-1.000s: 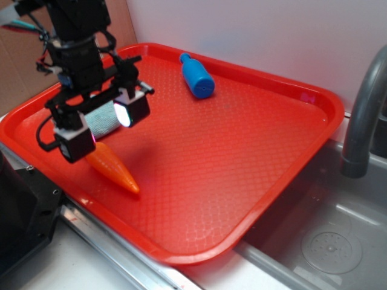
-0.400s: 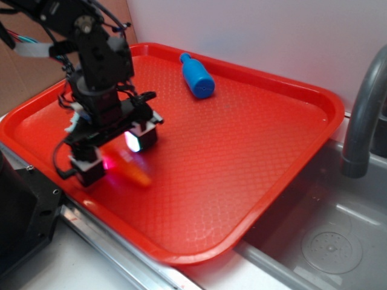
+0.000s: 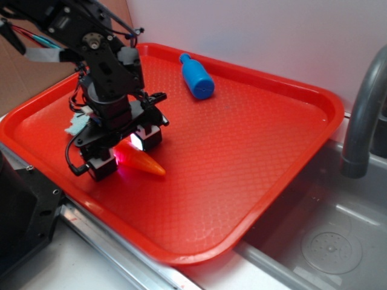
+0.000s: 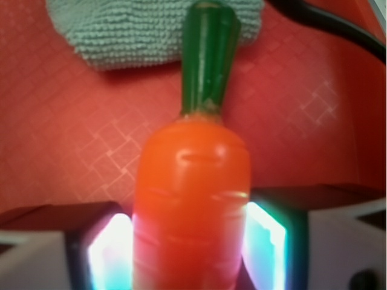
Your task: Grab the carrot.
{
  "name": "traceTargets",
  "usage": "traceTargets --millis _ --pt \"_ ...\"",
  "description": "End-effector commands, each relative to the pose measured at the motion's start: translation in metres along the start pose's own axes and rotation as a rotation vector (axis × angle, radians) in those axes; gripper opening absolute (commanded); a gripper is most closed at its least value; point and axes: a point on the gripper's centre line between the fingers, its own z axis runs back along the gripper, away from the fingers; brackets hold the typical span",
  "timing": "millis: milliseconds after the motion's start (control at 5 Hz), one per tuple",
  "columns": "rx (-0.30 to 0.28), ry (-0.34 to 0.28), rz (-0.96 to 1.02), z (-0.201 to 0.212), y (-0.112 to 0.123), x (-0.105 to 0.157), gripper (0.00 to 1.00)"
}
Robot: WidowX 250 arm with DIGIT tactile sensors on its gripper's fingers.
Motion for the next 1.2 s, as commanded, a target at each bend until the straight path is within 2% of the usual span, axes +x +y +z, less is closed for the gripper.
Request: traceTargets --millis 0,200,400,600,800,1000 --pt "0.014 0.005 -0.115 0.012 0.001 0.008 0.0" --pt "-0.001 0.017 -0.367 0.054 -0.013 0.014 0.0" --pt "-0.125 0.147 -0.612 0.104 -0.026 0.021 0.0" --pt "-0.177 0.128 -0.858 0.154 -0.028 0.026 0.0" --pt "-0.262 0.147 -1.102 0.181 -0.029 0.027 0.0" --pt "-0.31 0.076 -1.234 0.211 -0.025 0.033 0.0"
